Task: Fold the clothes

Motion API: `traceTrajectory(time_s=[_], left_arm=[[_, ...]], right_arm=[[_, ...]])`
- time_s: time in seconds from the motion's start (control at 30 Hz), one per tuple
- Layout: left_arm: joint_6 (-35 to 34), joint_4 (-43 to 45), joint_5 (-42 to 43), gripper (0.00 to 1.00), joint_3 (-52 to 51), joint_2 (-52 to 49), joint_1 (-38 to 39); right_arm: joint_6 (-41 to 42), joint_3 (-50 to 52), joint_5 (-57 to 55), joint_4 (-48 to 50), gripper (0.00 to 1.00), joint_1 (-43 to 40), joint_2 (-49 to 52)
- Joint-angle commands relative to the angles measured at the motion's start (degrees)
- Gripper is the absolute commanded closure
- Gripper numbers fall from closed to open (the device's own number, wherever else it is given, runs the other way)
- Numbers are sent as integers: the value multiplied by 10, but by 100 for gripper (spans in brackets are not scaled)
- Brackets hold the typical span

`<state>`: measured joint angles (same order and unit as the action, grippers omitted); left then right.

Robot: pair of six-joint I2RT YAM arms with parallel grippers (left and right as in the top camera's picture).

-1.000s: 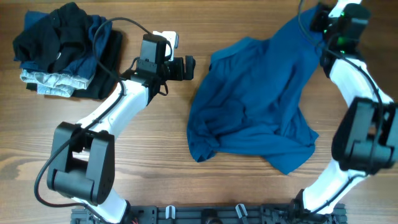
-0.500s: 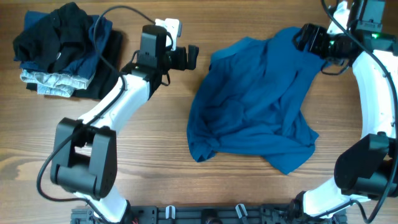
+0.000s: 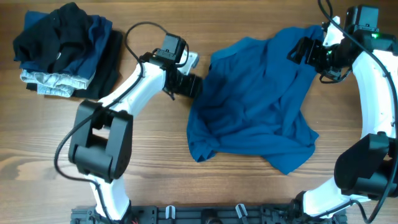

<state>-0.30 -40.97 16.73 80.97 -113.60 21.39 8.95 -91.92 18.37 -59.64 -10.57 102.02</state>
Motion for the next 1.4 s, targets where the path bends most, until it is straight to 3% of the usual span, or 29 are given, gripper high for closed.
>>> traceTrajectory(time_s=[0.0,0.17,0.27,0.53,0.87,0.9,1.0,1.03,1.2,1.37], left_arm=[[-33,-86,49,34,9,58,-1],[-83,-189,42,34,-4,57,31],[-132,-213,-6,35,-17,57,74],[-273,-180,-145,37,-85,57,183],[-273,-94,-137,38,-106,55,204],[-272,-86,-136,43,-106,55,214],[-272,-78,-136,90,-106,55,238],[-272,-76,-136,96,-106,55,242],[-271,-87,-139,96,-85,71,226],[-270,-119,-183,96,25,154,113]], right_arm=[[0,-3,-21,3,0,1,0],[-8,-3,-21,7,0,1,0],[-15,-3,-23,5,0,1,0],[-15,-3,-25,2,0,1,0],[-15,-3,-25,-2,0,1,0],[-15,-3,-25,-3,0,1,0],[-15,-3,-25,-8,0,1,0],[-16,-3,-25,-10,0,1,0],[-29,-3,-24,-28,1,1,0],[-30,-3,-2,-63,1,1,0]])
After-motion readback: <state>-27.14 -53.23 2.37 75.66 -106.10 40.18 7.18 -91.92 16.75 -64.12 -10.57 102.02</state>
